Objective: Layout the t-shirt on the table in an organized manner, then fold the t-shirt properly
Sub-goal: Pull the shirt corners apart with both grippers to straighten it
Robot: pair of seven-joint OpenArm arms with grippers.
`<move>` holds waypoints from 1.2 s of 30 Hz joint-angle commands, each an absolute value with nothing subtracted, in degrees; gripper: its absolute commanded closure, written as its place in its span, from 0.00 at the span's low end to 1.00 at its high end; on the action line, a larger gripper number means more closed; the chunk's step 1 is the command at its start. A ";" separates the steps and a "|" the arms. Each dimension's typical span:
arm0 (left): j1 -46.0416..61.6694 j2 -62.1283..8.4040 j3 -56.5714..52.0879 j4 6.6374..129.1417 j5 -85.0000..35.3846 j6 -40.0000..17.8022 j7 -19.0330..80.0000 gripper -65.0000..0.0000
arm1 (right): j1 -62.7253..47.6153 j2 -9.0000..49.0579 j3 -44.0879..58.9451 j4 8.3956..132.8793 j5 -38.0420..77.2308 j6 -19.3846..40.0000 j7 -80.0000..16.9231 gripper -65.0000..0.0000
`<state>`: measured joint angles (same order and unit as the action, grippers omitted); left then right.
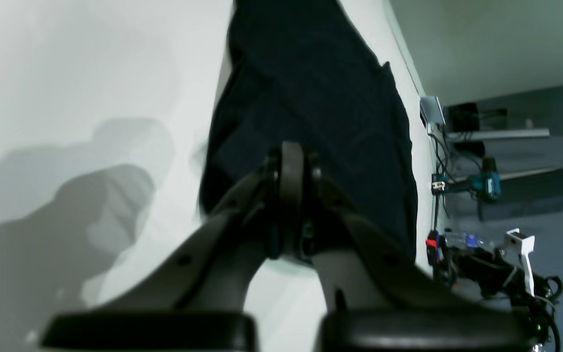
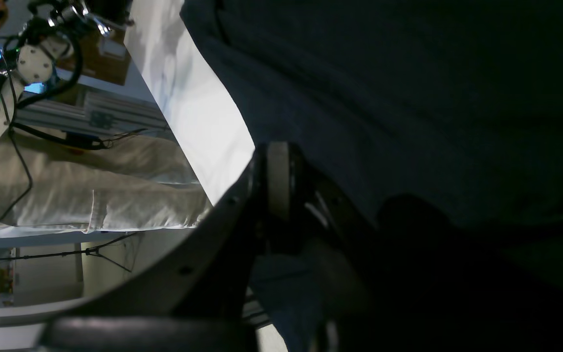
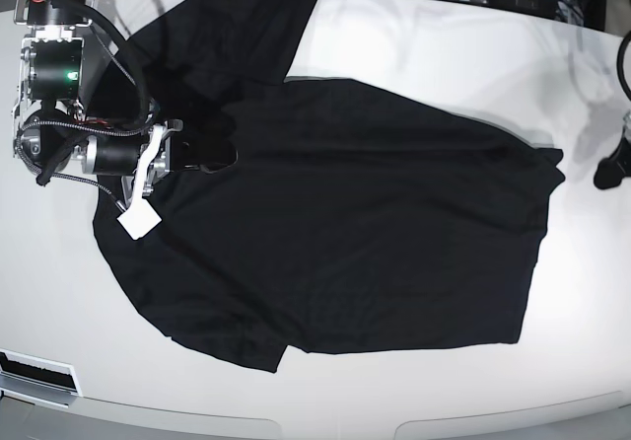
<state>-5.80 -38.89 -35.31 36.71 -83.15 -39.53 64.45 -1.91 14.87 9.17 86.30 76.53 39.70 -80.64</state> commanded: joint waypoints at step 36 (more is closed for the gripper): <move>-11.05 -32.99 -35.64 37.50 -67.70 -40.00 53.69 0.35 | -0.99 15.40 9.37 87.39 79.48 40.00 -80.00 1.00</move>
